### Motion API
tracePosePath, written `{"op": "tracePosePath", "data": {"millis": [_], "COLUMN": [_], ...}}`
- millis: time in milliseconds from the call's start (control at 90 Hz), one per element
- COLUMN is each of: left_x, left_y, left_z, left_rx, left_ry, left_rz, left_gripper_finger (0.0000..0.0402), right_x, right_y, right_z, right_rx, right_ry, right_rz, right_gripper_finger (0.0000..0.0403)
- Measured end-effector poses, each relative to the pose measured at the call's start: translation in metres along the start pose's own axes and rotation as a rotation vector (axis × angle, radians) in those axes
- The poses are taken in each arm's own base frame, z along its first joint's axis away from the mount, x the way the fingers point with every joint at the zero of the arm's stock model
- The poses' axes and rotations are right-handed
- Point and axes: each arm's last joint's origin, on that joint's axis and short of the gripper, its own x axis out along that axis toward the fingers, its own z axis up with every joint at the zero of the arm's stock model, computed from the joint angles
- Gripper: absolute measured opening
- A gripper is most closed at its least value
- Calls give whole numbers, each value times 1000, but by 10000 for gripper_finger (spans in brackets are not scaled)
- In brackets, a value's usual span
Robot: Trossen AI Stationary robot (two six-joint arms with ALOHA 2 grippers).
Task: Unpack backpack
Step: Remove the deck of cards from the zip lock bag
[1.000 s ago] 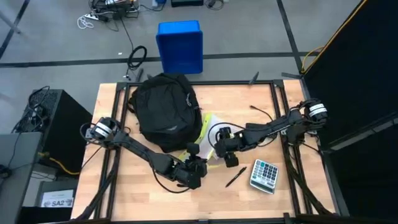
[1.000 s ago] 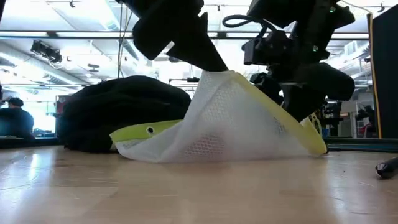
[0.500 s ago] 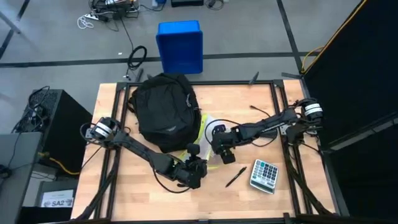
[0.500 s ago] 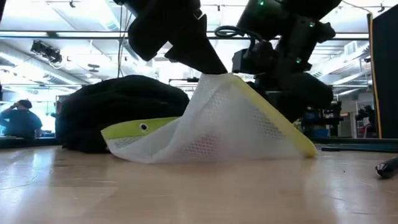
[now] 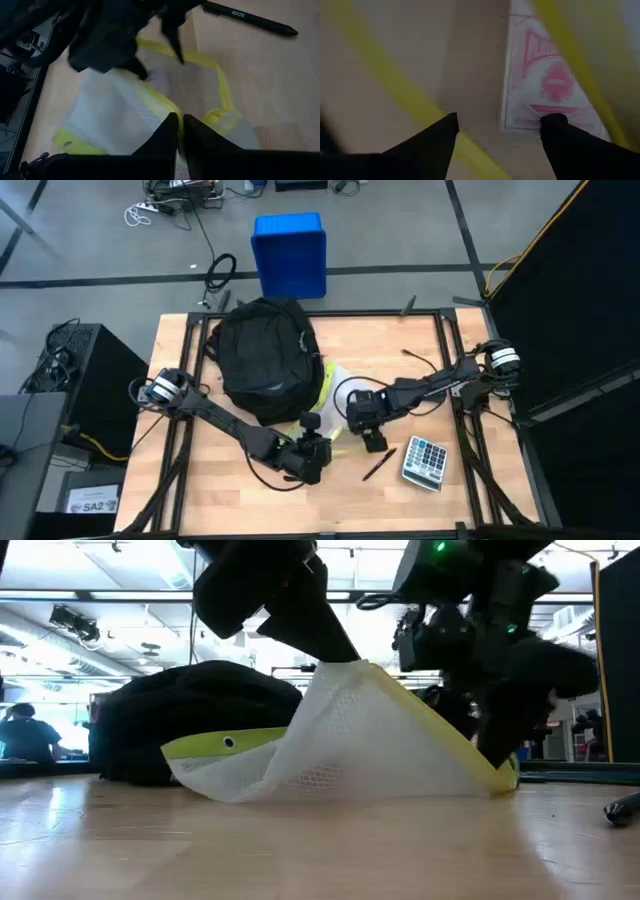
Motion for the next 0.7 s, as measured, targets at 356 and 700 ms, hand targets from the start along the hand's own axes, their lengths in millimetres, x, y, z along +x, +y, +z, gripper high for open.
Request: {"op": "tracePosePath", "data": {"millis": [356,700], "left_x": [0,0], "left_y": [0,0], "left_z": [0,-1], "left_rx": [-1,1], "left_ry": [1,4], "left_rz": [2,6], "left_gripper_finger": [0,0], "right_x": [-8,-11], "right_y": [40,12], "right_z": [3,20], "right_rx": [-123,56], "right_ry": [-62,-77], "right_rz": [-283,-141], "right_gripper_finger": [262,287]}}
